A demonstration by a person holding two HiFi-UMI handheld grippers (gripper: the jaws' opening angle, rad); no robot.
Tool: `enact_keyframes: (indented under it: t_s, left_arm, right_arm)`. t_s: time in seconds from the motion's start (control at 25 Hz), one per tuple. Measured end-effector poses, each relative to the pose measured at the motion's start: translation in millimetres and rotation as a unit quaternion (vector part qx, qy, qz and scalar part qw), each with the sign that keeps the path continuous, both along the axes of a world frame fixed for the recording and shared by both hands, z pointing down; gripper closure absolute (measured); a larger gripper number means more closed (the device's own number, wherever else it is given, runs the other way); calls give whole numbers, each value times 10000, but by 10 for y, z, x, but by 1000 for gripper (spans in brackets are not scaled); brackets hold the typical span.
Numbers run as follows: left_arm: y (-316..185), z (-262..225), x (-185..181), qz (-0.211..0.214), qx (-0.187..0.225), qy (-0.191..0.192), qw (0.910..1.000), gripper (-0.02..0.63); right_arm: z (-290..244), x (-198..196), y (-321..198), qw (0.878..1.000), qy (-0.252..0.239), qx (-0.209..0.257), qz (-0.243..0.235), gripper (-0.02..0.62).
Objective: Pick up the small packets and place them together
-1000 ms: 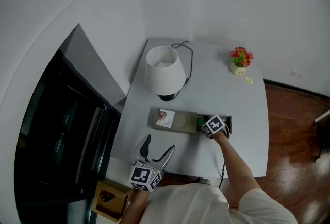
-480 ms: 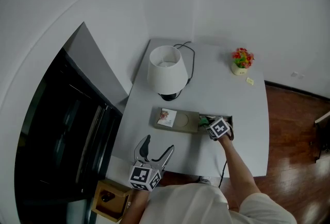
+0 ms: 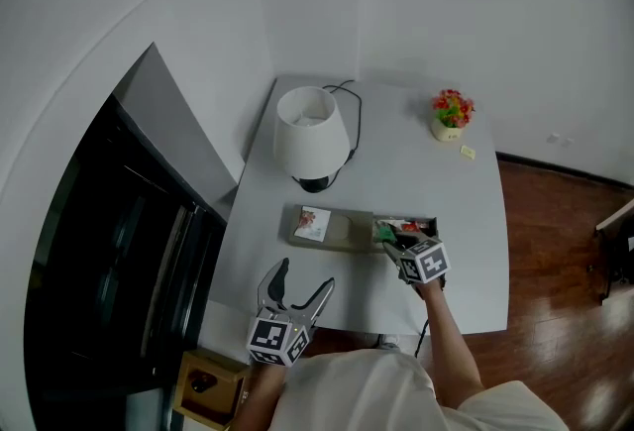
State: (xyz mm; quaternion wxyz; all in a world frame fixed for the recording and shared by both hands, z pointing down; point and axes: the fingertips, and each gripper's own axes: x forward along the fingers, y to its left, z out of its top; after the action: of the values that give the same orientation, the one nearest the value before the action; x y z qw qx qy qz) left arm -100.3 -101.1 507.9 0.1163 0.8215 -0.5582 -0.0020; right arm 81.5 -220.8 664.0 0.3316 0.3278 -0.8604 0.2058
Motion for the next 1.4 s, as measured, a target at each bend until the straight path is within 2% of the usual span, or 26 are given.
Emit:
enact_keyframes:
  t_s: [0.12, 0.32, 0.4, 0.48, 0.56, 0.8, 0.88, 1.0, 1.04, 1.08, 1.12, 1.16, 1.24, 1.32, 1.36, 1.4]
  left_arm:
    - [55, -1, -64, -82, -1, 2, 10000, 186]
    - [178, 11, -236, -303, -23, 24, 9995, 186]
    - [227, 30, -301, -393, -55, 29, 9992, 186]
    - [273, 49, -359, -476, -86, 27, 9988, 186]
    - [308, 63, -405, -552, -99, 34, 9984, 186]
    - [345, 84, -470, -670, -124, 46, 9977, 186]
    - [344, 81, -494, -701, -114, 30, 9975, 186]
    - [328, 95, -506, -695, -127, 38, 9975, 186]
    - [319, 98, -504, -681, -129, 39, 9976, 186]
    - [307, 95, -501, -666, -122, 38, 9977, 186]
    - [289, 89, -497, -652, -109, 38, 9978, 186]
    - [270, 82, -491, -638, -95, 44, 9979, 186]
    - [239, 69, -468, -594, -72, 75, 9982, 186]
    - [209, 62, -438, -508, -56, 72, 9987, 186]
    - [190, 62, -424, -453, -50, 38, 9990, 186]
    - [168, 61, -413, -399, -41, -7, 9992, 186]
  right_arm:
    - [-32, -324, 123, 9996, -207, 55, -174, 471]
    - [140, -770, 84, 9992, -205, -36, -353, 471]
    - [250, -896, -32, 9992, -106, 60, -369, 471]
    - [300, -984, -140, 9987, 204, 220, -418, 463]
    - [348, -1008, -249, 9974, 508, 314, -394, 439]
    - [629, -937, -375, 9953, 939, -15, -241, 422]
    - [612, -935, -367, 9948, 988, 48, -256, 420]
    - [638, -912, -364, 9953, 932, 114, -215, 385]
    - [651, -909, -357, 9958, 892, 99, -200, 369]
    - [643, -915, -349, 9963, 840, 87, -184, 299]
    - [592, -931, -340, 9970, 750, 114, -154, 268]
    - [498, -949, -331, 9980, 592, 202, -101, 265]
    - [247, -949, -308, 9985, 52, 543, 72, 265]
    - [-81, -904, -264, 9923, -665, 1021, 213, 265]
    - [-283, -880, -220, 9864, -1032, 1263, 218, 247]
    - [-504, -864, -156, 9789, -1380, 1497, 151, 175]
